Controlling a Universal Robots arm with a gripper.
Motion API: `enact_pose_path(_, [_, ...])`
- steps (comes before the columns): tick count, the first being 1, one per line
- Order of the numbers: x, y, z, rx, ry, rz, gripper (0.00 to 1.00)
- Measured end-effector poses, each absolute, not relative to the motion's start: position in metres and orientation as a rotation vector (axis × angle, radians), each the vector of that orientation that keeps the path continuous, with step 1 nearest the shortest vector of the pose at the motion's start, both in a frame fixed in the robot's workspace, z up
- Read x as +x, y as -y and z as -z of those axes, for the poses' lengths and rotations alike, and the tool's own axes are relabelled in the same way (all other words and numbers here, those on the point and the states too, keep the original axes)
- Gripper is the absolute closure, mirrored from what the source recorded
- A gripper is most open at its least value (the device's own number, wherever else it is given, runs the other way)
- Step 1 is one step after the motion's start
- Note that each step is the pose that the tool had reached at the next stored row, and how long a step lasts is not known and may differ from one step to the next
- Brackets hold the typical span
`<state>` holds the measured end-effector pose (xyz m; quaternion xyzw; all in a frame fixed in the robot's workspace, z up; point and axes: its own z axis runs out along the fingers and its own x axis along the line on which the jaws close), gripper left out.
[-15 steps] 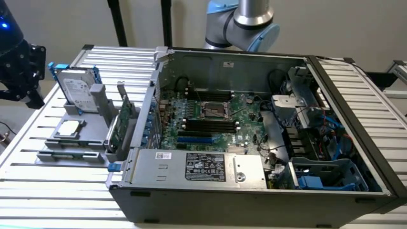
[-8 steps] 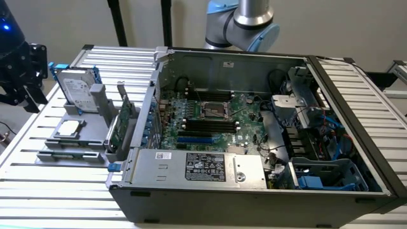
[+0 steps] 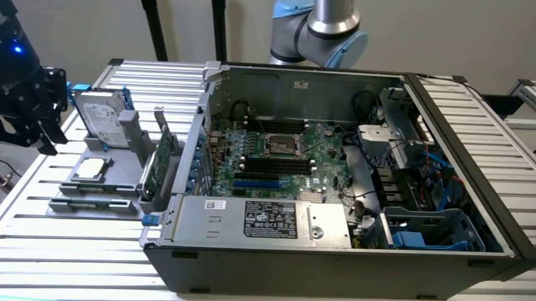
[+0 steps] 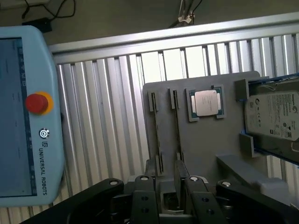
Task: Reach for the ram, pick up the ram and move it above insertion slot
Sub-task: 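Pick up the ram and move it above insertion slot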
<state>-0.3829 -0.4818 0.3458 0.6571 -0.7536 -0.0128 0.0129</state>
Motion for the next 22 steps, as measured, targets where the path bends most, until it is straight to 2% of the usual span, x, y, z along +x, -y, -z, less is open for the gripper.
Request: enact_pose_path(22, [-0.383,0.482,-0.306,2.058,2.339,0.04,0.69])
